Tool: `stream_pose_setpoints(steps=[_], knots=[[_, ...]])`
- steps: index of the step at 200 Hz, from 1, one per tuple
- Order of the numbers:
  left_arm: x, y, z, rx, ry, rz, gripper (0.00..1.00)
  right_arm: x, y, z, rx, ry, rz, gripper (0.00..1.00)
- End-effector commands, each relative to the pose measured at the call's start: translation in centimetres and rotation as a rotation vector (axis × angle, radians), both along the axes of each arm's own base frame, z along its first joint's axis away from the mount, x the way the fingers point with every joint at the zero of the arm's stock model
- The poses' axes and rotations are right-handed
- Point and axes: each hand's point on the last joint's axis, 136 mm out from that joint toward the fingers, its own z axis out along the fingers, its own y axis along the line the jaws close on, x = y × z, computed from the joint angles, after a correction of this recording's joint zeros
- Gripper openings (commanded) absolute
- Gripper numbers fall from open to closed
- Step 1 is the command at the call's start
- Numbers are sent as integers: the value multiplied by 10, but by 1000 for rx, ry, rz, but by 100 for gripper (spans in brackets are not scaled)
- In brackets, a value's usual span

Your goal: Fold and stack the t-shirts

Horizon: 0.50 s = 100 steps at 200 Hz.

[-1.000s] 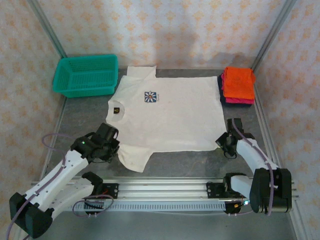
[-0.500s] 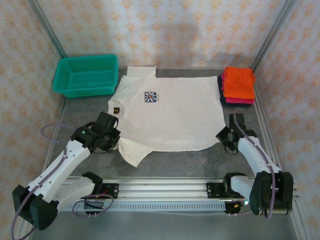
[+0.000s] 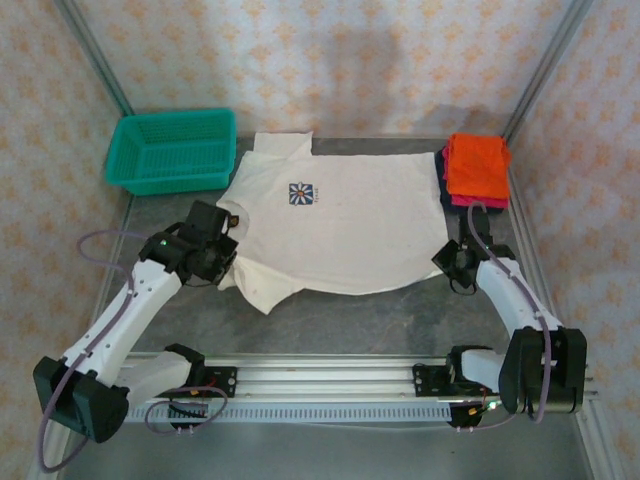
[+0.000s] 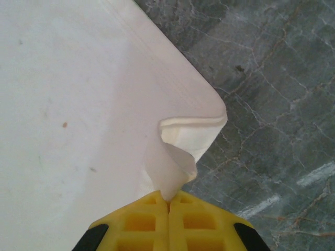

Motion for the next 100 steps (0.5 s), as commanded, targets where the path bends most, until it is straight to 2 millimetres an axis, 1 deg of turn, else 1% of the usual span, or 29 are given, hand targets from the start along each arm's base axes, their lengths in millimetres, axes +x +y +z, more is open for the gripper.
stream_pose_setpoints(steps=[1, 47, 80, 100], knots=[[14, 1, 12, 27, -30, -24, 0, 16, 1, 9, -7, -23, 25, 0], [39, -5, 10, 53, 5, -69, 0, 37, 3, 13, -10, -20, 55, 0], [50, 1, 10, 84, 30, -72, 0, 54, -5, 20, -59, -30, 58, 0], [55, 5, 7, 81, 33, -61, 0, 66, -5, 20, -62, -26, 74, 0]])
